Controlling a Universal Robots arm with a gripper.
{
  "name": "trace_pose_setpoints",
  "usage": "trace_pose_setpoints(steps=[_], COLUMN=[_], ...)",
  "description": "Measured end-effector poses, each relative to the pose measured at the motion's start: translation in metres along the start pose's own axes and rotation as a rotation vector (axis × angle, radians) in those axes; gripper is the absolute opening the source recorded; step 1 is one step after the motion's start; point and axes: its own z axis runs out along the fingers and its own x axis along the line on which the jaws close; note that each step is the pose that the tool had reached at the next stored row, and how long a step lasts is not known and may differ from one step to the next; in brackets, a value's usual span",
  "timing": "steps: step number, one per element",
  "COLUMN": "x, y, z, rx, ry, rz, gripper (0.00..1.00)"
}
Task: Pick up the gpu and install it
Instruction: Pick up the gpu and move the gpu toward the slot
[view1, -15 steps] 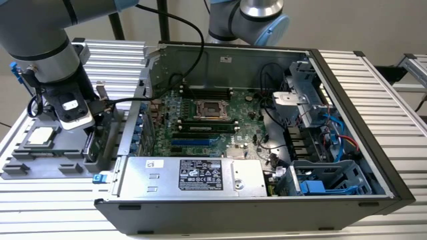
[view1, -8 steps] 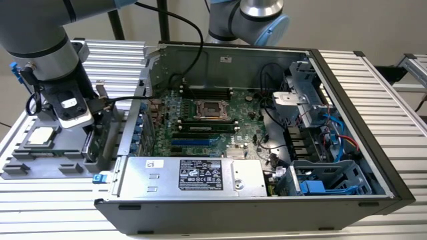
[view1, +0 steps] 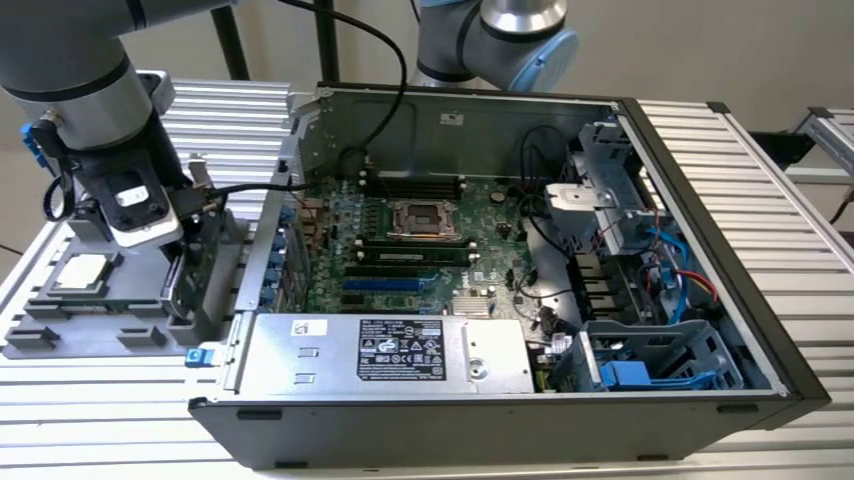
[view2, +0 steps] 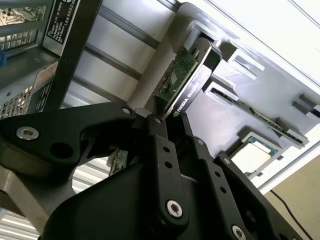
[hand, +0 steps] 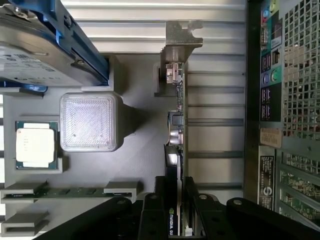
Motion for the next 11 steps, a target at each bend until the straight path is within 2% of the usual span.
trace_pose_setpoints(steps=[11], x=[0.0000], y=[0.0001], z=[-0.0010], rx=[-0.0001], ry=[0.0000], rz=[0.000], gripper=[0.00])
